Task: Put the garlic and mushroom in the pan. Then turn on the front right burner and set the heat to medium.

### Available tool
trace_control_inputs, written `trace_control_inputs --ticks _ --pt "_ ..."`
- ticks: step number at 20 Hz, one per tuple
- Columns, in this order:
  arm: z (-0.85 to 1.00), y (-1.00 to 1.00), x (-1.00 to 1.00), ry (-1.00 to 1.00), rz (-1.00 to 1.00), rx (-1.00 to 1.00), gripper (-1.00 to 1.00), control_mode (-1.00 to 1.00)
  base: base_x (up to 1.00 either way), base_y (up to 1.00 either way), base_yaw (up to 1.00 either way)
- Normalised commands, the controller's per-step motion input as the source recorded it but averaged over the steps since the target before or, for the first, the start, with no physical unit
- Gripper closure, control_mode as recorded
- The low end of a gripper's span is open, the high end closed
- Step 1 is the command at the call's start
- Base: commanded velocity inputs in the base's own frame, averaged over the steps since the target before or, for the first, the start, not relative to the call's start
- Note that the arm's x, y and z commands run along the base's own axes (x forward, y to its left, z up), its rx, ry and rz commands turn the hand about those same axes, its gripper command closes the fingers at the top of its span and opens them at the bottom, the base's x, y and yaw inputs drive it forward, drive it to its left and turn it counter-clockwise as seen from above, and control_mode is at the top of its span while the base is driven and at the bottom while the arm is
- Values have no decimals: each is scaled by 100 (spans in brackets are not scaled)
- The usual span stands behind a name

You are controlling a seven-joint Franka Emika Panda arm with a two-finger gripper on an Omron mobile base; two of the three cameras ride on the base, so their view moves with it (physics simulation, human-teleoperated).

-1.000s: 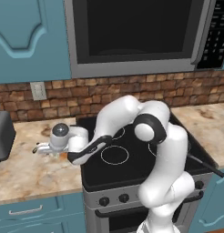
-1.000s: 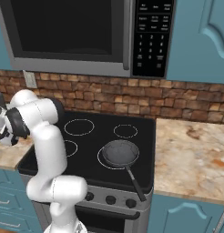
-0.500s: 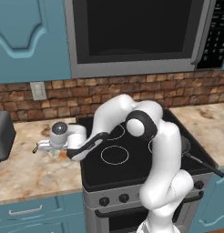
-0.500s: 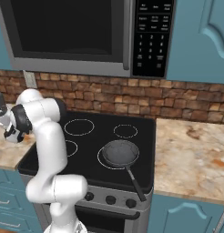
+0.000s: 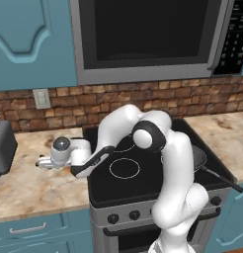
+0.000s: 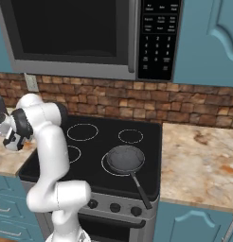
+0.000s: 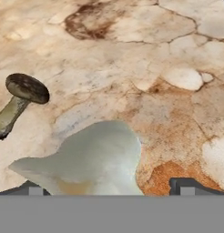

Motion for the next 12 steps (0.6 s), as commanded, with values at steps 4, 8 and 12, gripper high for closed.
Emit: trace_control_inputs --ticks 4,8,12 --pt "0 0 0 0 0 0 100 -100 0 0 0" --pt "0 0 0 0 0 0 100 -100 0 0 0" --pt "0 0 -8 -1 0 0 100 -100 0 0 0"
